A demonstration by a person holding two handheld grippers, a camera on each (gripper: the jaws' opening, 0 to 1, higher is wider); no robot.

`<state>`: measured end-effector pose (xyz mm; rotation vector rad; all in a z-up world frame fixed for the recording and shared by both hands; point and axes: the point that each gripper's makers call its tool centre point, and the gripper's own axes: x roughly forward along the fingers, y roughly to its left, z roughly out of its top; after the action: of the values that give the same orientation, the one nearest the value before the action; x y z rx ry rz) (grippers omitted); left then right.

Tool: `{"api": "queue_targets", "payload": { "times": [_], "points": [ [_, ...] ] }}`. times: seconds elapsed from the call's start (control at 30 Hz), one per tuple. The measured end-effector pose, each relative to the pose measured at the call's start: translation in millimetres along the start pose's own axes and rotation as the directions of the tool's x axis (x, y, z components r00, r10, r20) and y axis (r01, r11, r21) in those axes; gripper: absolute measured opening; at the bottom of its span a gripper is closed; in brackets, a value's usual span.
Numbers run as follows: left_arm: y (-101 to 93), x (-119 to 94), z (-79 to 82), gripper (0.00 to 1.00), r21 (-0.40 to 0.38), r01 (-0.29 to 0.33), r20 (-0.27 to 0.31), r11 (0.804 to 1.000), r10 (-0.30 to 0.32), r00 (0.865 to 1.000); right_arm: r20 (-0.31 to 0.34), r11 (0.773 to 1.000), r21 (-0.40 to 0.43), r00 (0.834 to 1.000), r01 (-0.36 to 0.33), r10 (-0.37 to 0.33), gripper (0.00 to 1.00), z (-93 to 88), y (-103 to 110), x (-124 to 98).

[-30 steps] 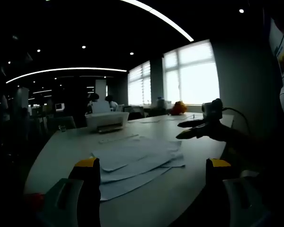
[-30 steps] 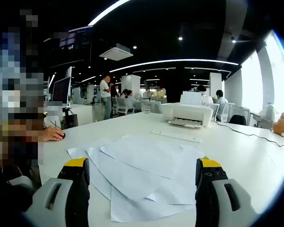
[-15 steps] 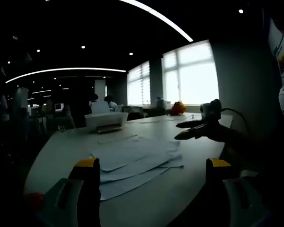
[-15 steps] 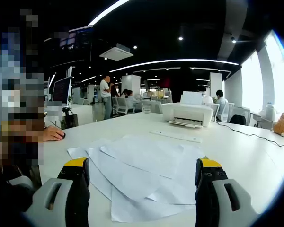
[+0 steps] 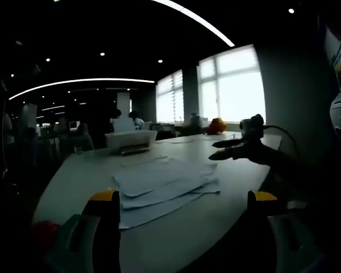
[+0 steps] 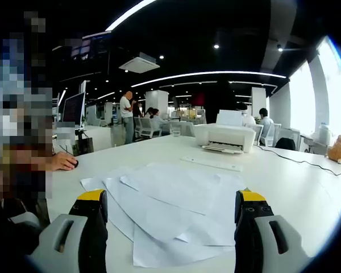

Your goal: Organize the stack of printing papers by aligning and flattening the scattered papers on the table

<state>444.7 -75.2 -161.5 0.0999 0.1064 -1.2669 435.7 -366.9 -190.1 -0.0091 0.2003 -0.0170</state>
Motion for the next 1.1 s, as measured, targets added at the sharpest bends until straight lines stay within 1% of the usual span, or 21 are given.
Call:
{"api": "queue_targets", "payload": {
  "times": [0.17, 0.37, 0.77, 0.93, 1.1],
  "points": [
    [-0.3, -11.4, -12.2, 0.95, -0.014, -0.013, -0.035, 1.0, 0.013, 0.999, 0.001, 1.0, 0.0, 1.0, -0.004, 0.004, 0.88, -0.5, 2.4, 0.5],
    [3.0, -15.1, -16.8, 0.95, -0.019, -0.025, -0.052, 1.0, 0.024, 0.998, -0.004, 1.0, -0.004, 1.0, -0.007, 0.007, 0.88, -1.8, 4.2, 0.2],
    [8.1, -14.3, -11.5, 0.95, -0.015, -0.029, -0.04, 0.999, 0.028, 0.999, -0.006, 1.0, -0.014, 1.0, -0.009, 0.009, 0.88, 1.1, 3.0, 2.8],
    [20.8, -9.9, -5.8, 0.95, -0.014, -0.051, -0.015, 0.999, 0.05, 0.999, -0.009, 1.0, -0.005, 1.0, -0.008, 0.008, 0.88, -2.3, 1.6, 5.6],
    [34.8, -2.2, -3.6, 0.95, -0.02, -0.073, 0.002, 0.997, 0.073, 0.997, -0.014, 1.0, 0.001, 1.0, -0.005, 0.005, 0.88, -5.6, 0.1, 6.9]
  ]
}}
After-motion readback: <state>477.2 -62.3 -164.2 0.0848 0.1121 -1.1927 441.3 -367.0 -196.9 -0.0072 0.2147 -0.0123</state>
